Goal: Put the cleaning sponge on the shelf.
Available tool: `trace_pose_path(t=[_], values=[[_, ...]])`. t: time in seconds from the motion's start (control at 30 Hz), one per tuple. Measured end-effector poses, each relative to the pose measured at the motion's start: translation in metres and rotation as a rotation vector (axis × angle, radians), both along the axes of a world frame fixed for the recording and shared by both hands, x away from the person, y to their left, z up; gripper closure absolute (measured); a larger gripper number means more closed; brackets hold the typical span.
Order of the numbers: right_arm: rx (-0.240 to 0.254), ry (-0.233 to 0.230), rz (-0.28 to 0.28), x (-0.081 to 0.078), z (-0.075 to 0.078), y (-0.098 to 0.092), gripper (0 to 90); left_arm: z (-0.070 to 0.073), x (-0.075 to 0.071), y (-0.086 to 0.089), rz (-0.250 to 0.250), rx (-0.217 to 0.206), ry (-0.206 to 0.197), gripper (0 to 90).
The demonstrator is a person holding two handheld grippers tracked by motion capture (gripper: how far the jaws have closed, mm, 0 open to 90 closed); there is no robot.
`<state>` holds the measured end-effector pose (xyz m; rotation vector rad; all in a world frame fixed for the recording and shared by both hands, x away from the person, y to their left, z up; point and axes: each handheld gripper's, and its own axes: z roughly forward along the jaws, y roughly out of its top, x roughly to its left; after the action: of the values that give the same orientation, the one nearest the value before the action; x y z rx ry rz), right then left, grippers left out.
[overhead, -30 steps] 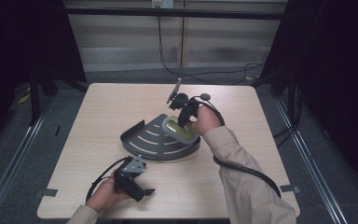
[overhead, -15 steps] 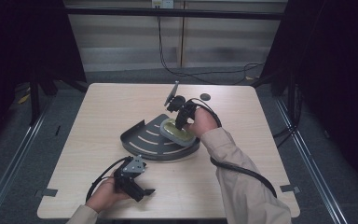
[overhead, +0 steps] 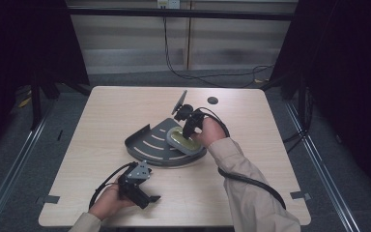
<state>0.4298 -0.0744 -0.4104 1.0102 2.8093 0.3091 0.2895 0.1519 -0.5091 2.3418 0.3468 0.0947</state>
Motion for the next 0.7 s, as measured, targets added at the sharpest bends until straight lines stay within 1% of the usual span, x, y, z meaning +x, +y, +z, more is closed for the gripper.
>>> trace_pose_path(t=[0.07,0.13,0.23,0.3,0.4,0.53,0.6,0.7], values=[[0.000,-0.007,-0.005,-0.001,-0.003,-0.001,71.3,0.000,0.000,0.000,0.000,0.000,0.000,0.0],[0.006,-0.004,-0.009,-0.001,-0.005,-0.003,71.3,0.000,0.000,0.000,0.000,0.000,0.000,0.0],[-0.008,-0.004,-0.017,-0.001,-0.006,-0.004,71.4,0.000,0.000,0.000,0.000,0.000,0.000,0.0],[0.003,-0.005,-0.024,0.000,-0.007,-0.005,71.3,0.000,0.000,0.000,0.000,0.000,0.000,0.0],[0.005,-0.001,-0.031,0.001,-0.007,-0.005,71.4,0.000,0.000,0.000,0.000,-0.001,0.000,0.0],[0.000,0.001,-0.033,0.001,-0.009,-0.003,71.2,0.000,0.000,0.000,0.000,0.000,0.001,0.0],[-0.005,0.004,-0.025,0.001,-0.010,-0.003,71.2,0.000,0.000,0.000,-0.001,0.000,0.001,0.0],[0.004,0.006,-0.030,0.000,-0.013,-0.003,71.2,0.000,0.000,0.000,0.000,0.000,0.001,0.0]])
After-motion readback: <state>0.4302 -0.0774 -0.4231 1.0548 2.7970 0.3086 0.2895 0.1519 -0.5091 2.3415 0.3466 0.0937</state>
